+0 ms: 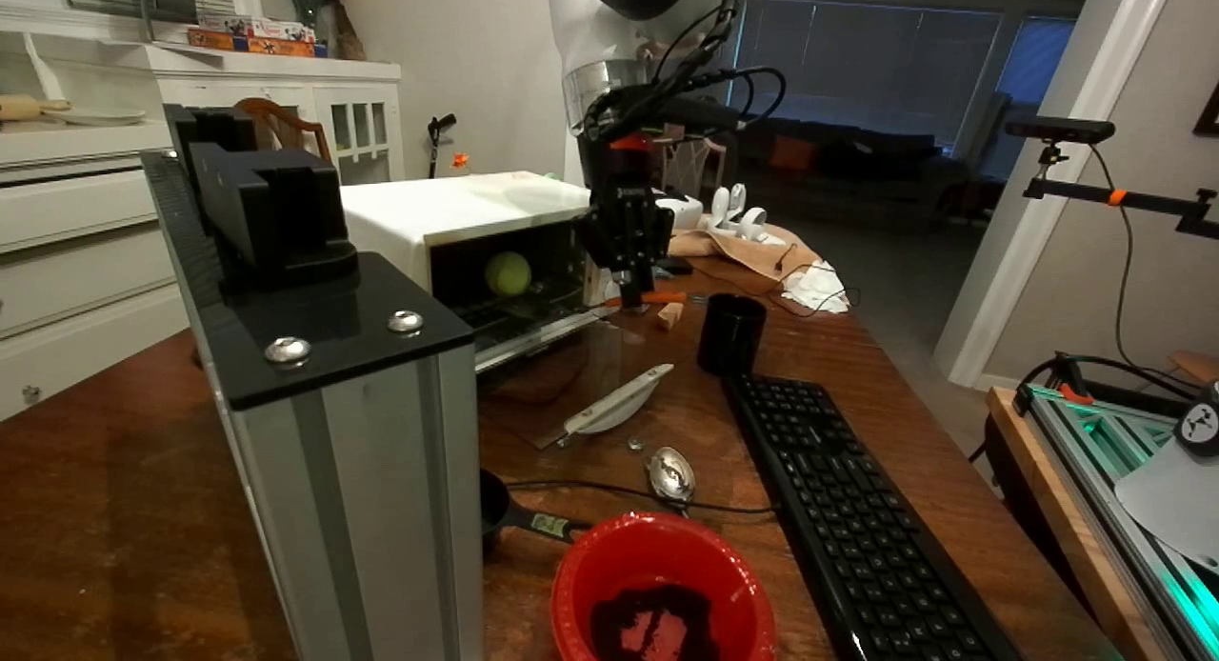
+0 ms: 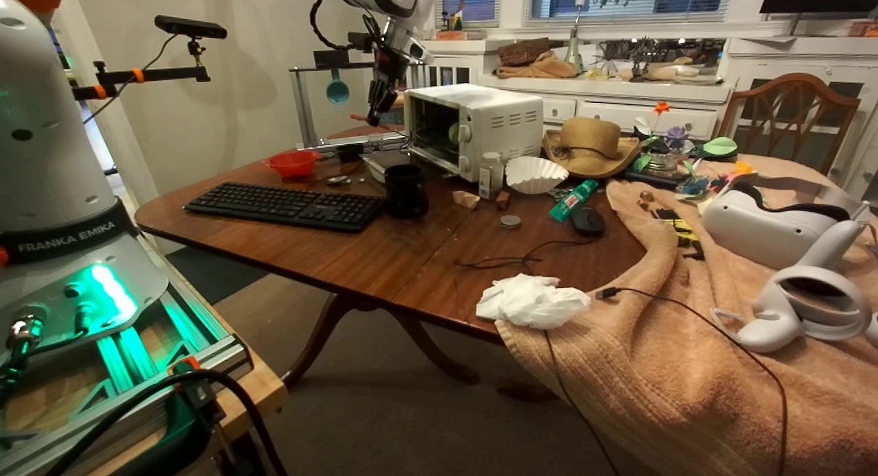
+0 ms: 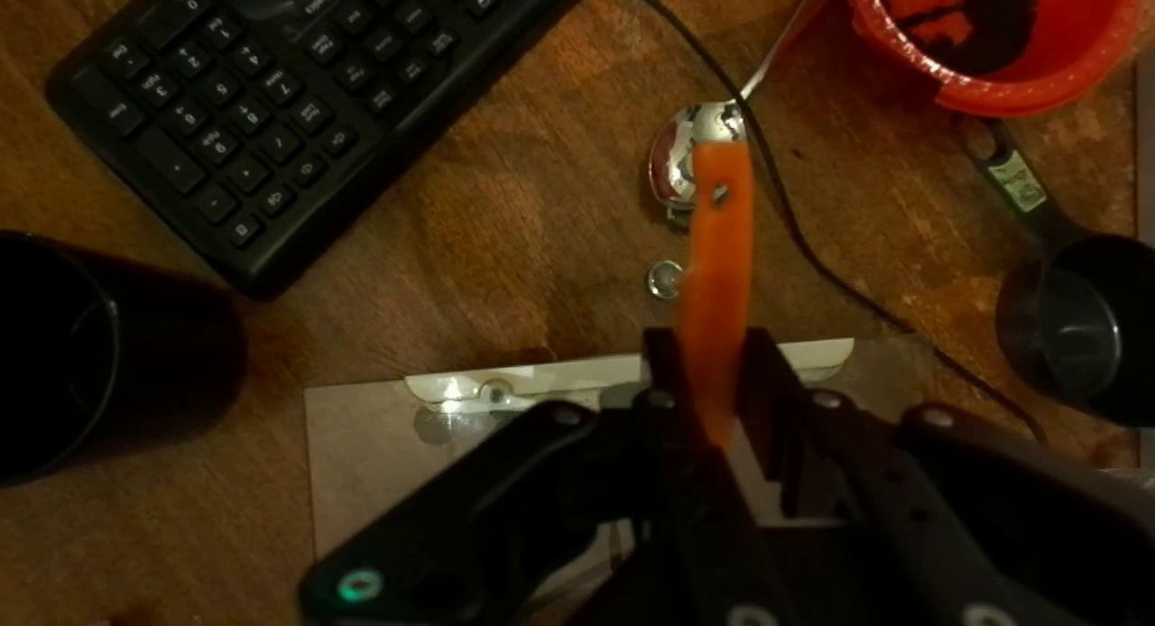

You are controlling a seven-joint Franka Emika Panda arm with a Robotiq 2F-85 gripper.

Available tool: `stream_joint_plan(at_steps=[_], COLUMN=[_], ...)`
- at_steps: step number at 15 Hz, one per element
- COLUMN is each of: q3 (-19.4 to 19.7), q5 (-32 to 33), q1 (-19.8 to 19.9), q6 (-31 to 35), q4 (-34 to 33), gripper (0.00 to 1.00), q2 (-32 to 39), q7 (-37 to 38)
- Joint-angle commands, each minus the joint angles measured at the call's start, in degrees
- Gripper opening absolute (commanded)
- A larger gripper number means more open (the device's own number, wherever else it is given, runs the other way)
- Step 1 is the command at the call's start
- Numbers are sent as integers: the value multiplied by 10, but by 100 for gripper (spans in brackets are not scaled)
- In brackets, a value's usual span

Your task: Use the spatula to push the green ball further into the microwave

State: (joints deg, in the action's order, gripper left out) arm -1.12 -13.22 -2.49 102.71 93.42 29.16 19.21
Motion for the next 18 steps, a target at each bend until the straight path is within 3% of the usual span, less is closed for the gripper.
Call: stream_joint_plan(at_steps=[1, 13, 18], q3=[5, 8, 14], q5=[-11, -5, 10], q1=[1, -5, -17], q6=[-20, -24, 13], q4=[-34, -73, -66], gripper=[5, 5, 5], q2=[22, 51, 49], q7=[12, 44, 57])
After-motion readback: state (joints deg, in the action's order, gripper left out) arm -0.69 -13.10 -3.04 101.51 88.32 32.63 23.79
